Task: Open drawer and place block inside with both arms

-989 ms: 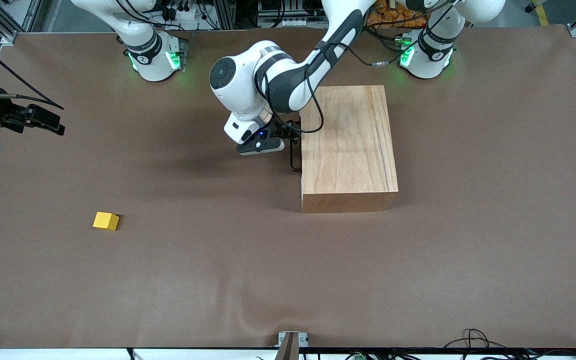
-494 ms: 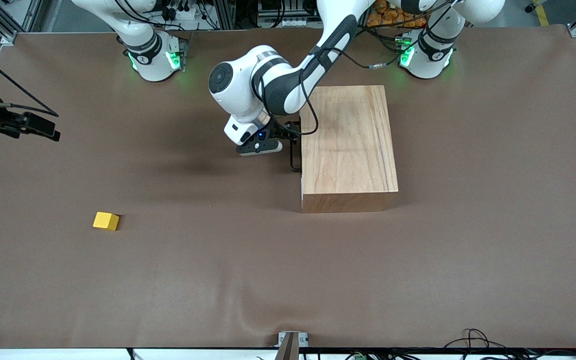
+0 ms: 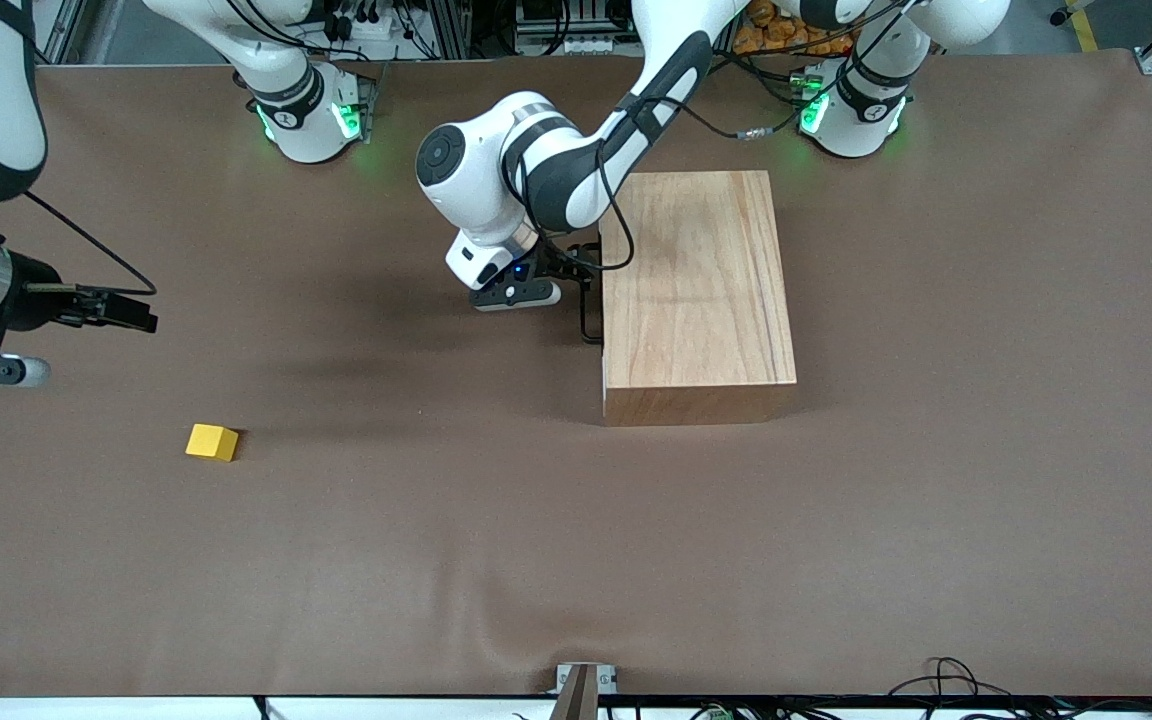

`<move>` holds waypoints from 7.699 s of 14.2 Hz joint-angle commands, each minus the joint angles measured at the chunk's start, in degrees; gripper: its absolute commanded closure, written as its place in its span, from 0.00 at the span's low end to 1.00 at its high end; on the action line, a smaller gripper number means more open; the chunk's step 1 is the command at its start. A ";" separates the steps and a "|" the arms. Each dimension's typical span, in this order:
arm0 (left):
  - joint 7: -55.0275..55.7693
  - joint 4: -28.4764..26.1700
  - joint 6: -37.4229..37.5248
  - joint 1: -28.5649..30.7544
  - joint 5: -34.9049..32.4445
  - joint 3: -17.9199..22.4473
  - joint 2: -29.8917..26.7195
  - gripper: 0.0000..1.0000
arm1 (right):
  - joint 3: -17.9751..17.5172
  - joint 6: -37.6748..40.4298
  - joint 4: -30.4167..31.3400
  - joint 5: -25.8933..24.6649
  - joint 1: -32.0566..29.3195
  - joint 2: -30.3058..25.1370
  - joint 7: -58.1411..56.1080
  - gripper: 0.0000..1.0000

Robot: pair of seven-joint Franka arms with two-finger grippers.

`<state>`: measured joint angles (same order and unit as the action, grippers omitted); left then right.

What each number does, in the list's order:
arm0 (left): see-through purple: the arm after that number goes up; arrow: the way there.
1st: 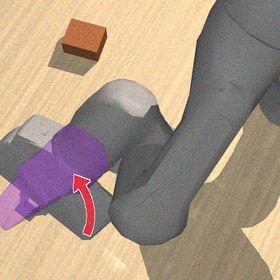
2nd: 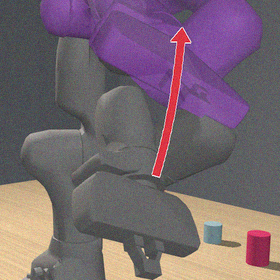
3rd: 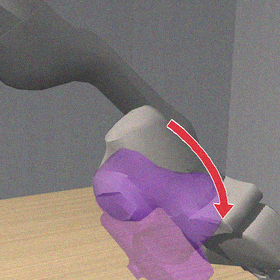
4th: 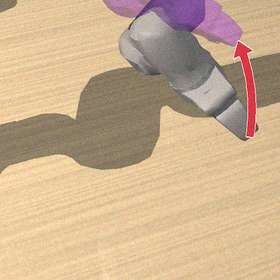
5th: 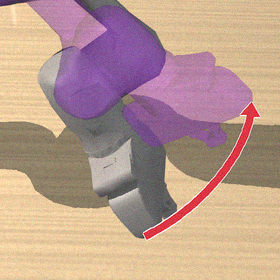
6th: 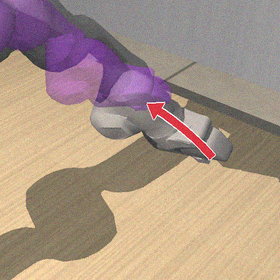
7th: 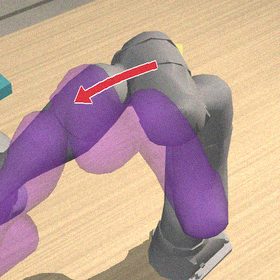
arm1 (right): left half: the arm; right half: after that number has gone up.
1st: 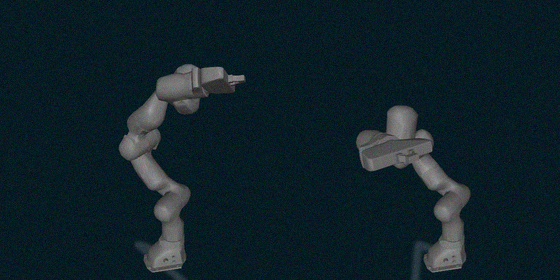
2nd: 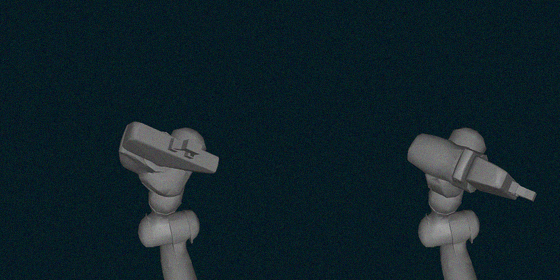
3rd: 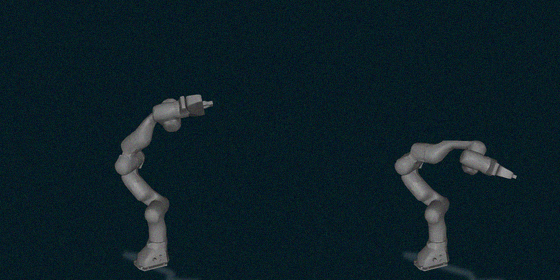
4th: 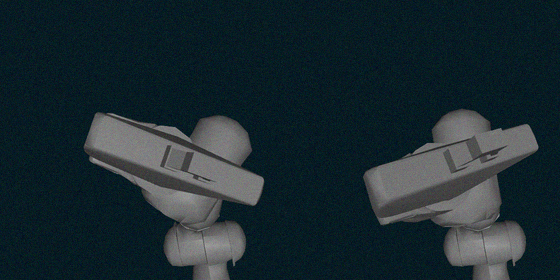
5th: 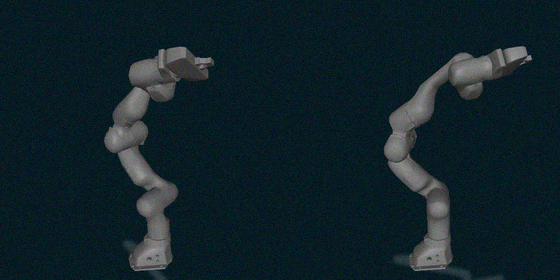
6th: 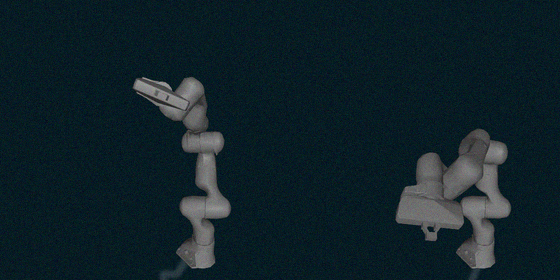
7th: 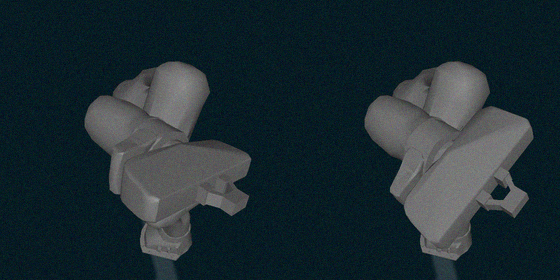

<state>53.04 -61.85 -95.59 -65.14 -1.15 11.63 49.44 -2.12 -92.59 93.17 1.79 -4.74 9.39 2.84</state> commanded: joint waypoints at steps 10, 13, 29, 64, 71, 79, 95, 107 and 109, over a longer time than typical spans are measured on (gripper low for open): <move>-0.66 1.56 -5.31 -0.25 -0.61 -1.17 1.27 0.00 | -0.69 -7.43 7.38 -0.30 -1.59 -0.87 -2.05 0.00; -0.66 1.65 -5.49 -0.25 -0.61 -2.14 1.27 0.00 | -0.69 -7.26 7.38 -0.30 -1.41 -1.22 -2.67 0.00; -0.84 1.83 -14.27 0.01 0.44 -4.51 1.36 0.00 | -0.78 -8.22 7.64 -0.30 -2.90 -1.05 -4.59 0.00; -4.17 1.47 -0.85 0.27 -8.07 -5.75 -9.53 0.00 | -0.69 -44.53 9.57 -0.83 -6.42 27.43 -10.31 0.00; -5.58 1.12 7.77 9.14 -8.43 -5.66 -19.55 0.00 | -0.69 -43.39 9.31 -0.91 -5.89 26.47 -10.84 0.66; -8.72 0.33 23.06 24.33 -8.52 -5.83 -30.53 0.00 | -3.06 -17.57 0.88 -0.21 -2.83 17.43 -11.64 0.63; -45.40 -29.29 14.02 59.06 1.22 -5.92 -57.09 0.00 | -2.98 -13.23 -3.43 4.36 28.81 9.68 13.32 0.63; -49.45 -30.96 10.95 63.64 1.94 -12.15 -55.86 0.00 | -2.89 -26.66 3.41 3.83 41.82 10.91 27.47 0.63; -49.18 -30.96 10.86 63.82 1.76 -12.34 -56.21 0.00 | -2.80 -28.17 3.95 3.83 42.71 12.40 27.48 0.63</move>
<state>3.69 -93.06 -84.28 -2.25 0.81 0.02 -6.35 -5.66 -119.02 95.92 5.58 36.61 21.21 29.08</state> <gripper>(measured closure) 0.000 0.441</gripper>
